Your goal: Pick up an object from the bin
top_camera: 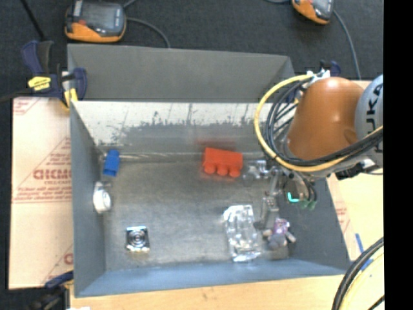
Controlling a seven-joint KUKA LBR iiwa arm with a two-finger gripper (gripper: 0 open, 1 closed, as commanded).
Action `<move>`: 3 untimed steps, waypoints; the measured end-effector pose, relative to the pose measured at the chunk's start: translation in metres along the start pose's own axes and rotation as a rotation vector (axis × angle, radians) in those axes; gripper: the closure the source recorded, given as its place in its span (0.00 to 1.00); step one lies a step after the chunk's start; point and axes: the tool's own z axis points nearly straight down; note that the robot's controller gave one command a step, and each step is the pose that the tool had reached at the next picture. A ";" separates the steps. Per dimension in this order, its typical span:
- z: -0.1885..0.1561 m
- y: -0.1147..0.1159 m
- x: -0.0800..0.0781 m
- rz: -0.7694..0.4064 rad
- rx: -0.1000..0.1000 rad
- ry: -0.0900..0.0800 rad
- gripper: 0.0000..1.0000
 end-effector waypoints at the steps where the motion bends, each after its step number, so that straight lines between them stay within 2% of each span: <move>1: 0.080 -0.001 0.012 -0.184 -0.001 -0.002 0.00; 2: 0.127 -0.014 -0.059 -0.504 0.000 -0.005 0.00; 3: 0.123 -0.014 -0.061 -0.501 0.001 -0.017 1.00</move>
Offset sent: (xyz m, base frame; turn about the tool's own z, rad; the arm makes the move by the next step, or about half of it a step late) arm -0.0121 -0.0007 -0.0773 -0.1848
